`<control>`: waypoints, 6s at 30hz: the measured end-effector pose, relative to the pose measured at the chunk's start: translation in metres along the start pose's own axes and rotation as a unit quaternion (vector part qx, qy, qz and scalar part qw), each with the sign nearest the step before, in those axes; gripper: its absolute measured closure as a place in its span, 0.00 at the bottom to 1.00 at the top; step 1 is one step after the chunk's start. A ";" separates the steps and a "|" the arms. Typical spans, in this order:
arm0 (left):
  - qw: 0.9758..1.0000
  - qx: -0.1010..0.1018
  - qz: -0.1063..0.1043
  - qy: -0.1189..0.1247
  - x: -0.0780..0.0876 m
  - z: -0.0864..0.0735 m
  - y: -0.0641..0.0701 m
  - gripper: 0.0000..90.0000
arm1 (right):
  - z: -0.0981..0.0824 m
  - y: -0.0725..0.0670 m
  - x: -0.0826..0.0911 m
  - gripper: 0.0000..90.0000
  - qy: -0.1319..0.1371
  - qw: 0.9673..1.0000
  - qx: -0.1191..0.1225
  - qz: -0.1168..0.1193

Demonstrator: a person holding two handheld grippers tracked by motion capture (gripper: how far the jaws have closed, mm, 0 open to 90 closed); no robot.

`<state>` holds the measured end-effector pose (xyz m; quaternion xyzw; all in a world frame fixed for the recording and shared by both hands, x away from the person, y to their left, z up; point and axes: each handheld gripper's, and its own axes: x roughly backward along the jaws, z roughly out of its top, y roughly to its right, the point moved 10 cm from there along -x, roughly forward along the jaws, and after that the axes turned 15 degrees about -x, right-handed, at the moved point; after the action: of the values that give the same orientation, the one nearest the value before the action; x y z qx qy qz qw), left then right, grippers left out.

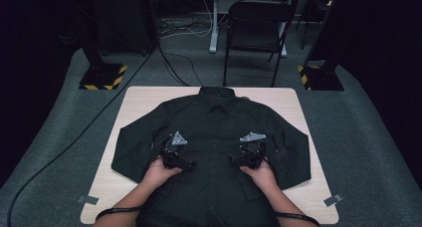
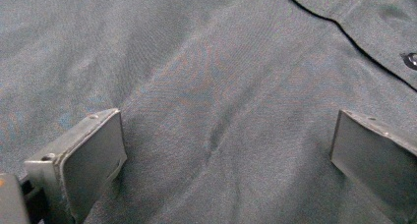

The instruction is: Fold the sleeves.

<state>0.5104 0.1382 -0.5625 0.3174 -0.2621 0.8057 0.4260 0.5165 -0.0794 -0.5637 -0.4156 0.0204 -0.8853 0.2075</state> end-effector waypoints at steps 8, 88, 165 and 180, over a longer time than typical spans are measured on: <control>1.000 0.000 0.001 0.000 0.000 0.000 0.000 0.00 | 0.000 0.000 0.000 0.00 0.000 1.000 0.000 0.000; 1.000 0.001 0.000 0.000 0.000 0.000 0.000 0.00 | 0.018 0.074 0.055 0.24 0.010 0.998 -0.040 -0.038; 1.000 0.001 -0.004 -0.014 -0.002 0.005 -0.009 0.11 | -0.033 0.204 0.128 0.70 -0.004 0.971 -0.166 -0.171; 1.000 -0.001 -0.001 0.005 -0.003 0.005 -0.007 0.07 | -0.040 0.204 0.127 0.91 -0.022 0.972 -0.180 -0.149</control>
<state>0.5194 0.1368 -0.5606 0.3127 -0.2608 0.8066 0.4286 0.4864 -0.3201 -0.5404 -0.4642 0.1125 -0.8785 -0.0046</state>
